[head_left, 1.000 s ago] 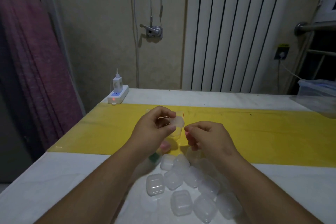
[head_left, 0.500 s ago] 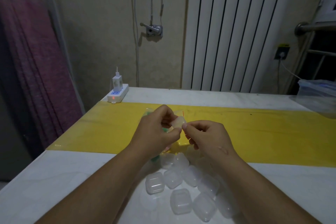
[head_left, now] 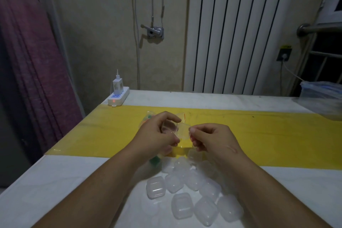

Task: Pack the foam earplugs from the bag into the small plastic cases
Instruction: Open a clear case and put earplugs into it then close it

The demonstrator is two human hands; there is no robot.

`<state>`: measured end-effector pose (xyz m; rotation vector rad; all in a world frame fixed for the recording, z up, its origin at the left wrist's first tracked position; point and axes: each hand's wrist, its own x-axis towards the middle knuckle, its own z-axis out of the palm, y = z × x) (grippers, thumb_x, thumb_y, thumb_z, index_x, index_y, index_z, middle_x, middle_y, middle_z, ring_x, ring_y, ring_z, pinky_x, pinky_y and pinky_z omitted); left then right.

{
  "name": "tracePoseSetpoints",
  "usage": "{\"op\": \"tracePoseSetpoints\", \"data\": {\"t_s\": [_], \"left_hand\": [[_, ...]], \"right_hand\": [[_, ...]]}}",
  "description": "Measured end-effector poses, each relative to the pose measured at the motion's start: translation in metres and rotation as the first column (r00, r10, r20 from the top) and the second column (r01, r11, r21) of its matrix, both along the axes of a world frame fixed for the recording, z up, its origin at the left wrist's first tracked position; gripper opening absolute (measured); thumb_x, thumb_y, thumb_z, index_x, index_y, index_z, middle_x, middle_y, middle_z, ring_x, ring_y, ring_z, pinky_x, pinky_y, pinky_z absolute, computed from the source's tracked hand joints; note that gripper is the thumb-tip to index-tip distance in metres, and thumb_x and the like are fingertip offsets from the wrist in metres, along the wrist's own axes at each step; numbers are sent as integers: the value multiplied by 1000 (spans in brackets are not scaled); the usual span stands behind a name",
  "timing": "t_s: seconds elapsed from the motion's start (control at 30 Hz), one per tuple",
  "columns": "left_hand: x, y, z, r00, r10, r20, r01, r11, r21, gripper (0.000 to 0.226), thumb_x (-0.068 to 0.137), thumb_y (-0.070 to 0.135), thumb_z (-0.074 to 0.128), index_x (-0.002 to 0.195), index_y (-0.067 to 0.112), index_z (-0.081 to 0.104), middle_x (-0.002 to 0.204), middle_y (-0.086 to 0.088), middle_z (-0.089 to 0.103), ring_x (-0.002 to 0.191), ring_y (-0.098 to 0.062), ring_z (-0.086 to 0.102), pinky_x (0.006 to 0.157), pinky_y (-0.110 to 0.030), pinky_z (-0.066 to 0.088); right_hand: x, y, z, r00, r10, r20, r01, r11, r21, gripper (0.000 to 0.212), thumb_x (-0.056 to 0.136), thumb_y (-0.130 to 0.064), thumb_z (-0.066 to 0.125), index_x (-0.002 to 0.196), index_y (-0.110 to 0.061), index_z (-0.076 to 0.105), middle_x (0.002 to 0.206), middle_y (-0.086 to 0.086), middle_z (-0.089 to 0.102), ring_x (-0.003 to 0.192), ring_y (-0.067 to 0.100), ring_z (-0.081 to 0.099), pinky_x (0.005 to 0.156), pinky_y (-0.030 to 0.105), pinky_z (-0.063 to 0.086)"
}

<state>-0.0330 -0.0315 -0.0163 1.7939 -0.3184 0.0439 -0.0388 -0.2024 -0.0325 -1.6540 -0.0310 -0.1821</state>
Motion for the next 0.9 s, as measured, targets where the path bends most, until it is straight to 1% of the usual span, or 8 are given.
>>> {"op": "tracePoseSetpoints", "data": {"t_s": [0.1,0.23,0.33,0.43,0.6,0.77,0.83,0.9], "left_hand": [[0,1,-1,1000,14,23,-15,999,40,33,75,-7,75,98,16,66,97,-1,68,63,-4,65,62,-32,58],[2,2,-2,998,57,32,-55,997,-62,21,78,-6,74,90,11,71,88,-8,68,64,-11,64,59,-40,60],[5,4,-4,994,66,86,-63,997,-36,29,74,-2,79,94,17,71,93,-3,70,72,-5,66,55,-21,56],[8,4,-7,986,91,137,-98,994,43,36,70,3,82,97,25,70,94,7,71,84,-6,68,69,-23,58],[7,0,-7,990,94,104,-99,994,40,35,68,7,85,94,25,70,91,4,68,77,-14,67,60,-40,61],[5,1,-5,994,83,69,-84,996,14,33,69,10,85,94,25,71,93,2,68,85,-19,68,59,-36,61],[4,1,-4,995,74,61,-74,997,6,33,69,10,85,94,25,70,94,2,68,87,-20,68,59,-33,61],[3,0,-3,997,67,37,-67,998,-21,33,69,7,85,93,24,70,94,0,68,86,-22,68,61,-40,61]], "right_hand": [[1,1,-1,1000,20,-15,-20,1000,12,14,90,-7,67,78,-5,75,64,8,64,57,14,56,53,23,49],[-1,6,3,1000,11,-25,-8,990,139,12,90,6,61,94,3,72,69,9,66,56,12,61,56,23,56],[-4,4,9,990,-92,104,74,984,159,17,91,6,59,94,-5,71,73,7,69,59,12,64,61,23,58],[-10,3,14,958,-133,254,126,991,43,9,89,-5,68,89,-14,70,73,1,74,63,5,67,59,18,53],[-7,11,6,940,-83,332,149,972,-181,14,83,-15,76,81,-27,68,79,-6,75,80,9,71,73,28,55],[-8,11,3,936,-83,342,221,895,-388,12,84,-28,75,80,-37,67,78,-20,69,64,-5,53,56,12,36],[-7,11,4,925,-87,370,253,867,-429,11,83,-29,75,83,-38,70,76,-25,63,68,-5,51,58,11,34],[-4,12,3,911,-118,396,303,842,-447,8,82,-29,75,88,-35,75,85,-19,59,79,-7,52,65,6,35]]}}
